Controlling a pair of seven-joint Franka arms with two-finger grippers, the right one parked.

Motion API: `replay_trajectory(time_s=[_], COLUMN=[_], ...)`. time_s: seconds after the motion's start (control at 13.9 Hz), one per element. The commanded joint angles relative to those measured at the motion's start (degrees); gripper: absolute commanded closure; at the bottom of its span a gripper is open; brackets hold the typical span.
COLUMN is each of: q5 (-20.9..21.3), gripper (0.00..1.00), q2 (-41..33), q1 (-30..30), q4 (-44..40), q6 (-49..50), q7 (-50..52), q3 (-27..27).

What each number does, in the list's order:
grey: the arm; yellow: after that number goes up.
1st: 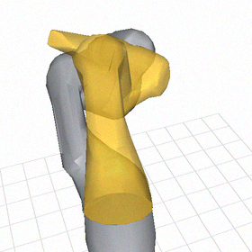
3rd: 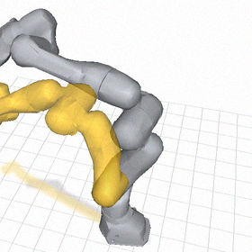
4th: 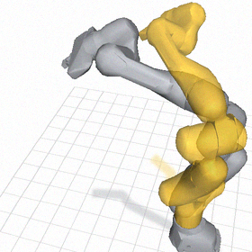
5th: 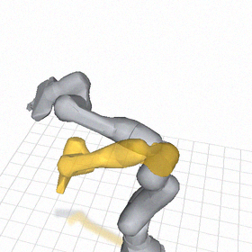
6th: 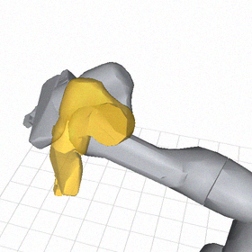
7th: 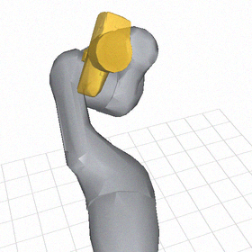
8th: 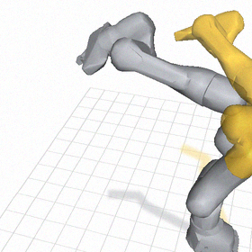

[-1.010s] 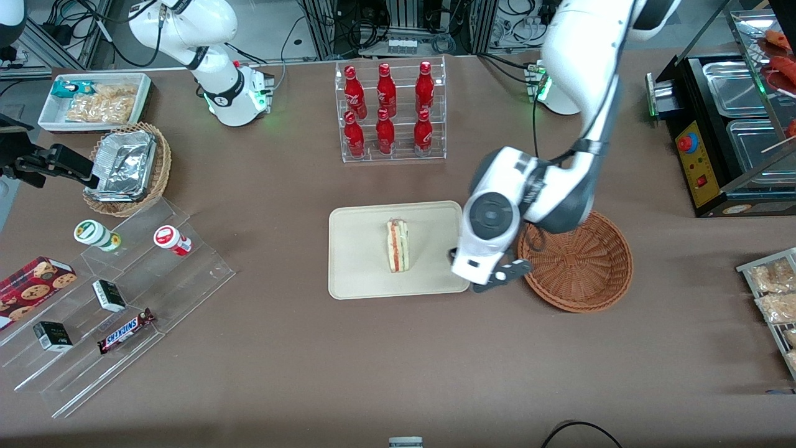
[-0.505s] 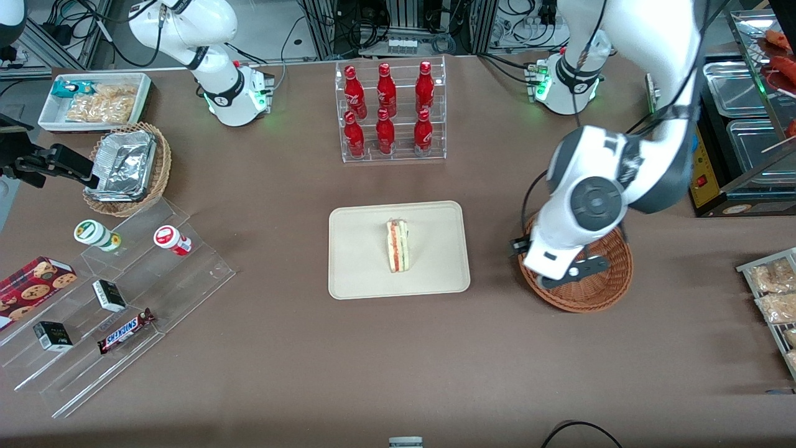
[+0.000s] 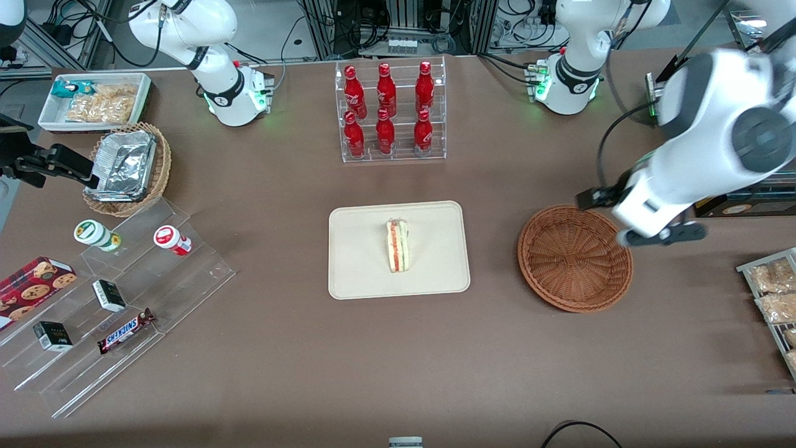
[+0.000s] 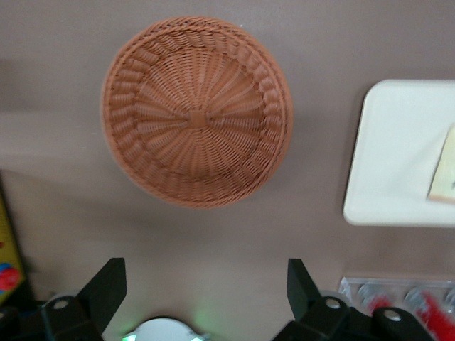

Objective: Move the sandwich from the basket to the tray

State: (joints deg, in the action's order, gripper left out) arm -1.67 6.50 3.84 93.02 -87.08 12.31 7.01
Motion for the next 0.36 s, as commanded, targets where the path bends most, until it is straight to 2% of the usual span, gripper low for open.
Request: replay_trajectory(time_s=[0.0,0.29], q5=[0.8,3.1], gripper=[0.00,0.00], q2=[-5.1,-6.9], q1=[-3.7,-5.5], q4=[2.2,1.4], q6=[0.9,0.3], q7=[-7.6,-12.0], q3=[1.3,1.0])
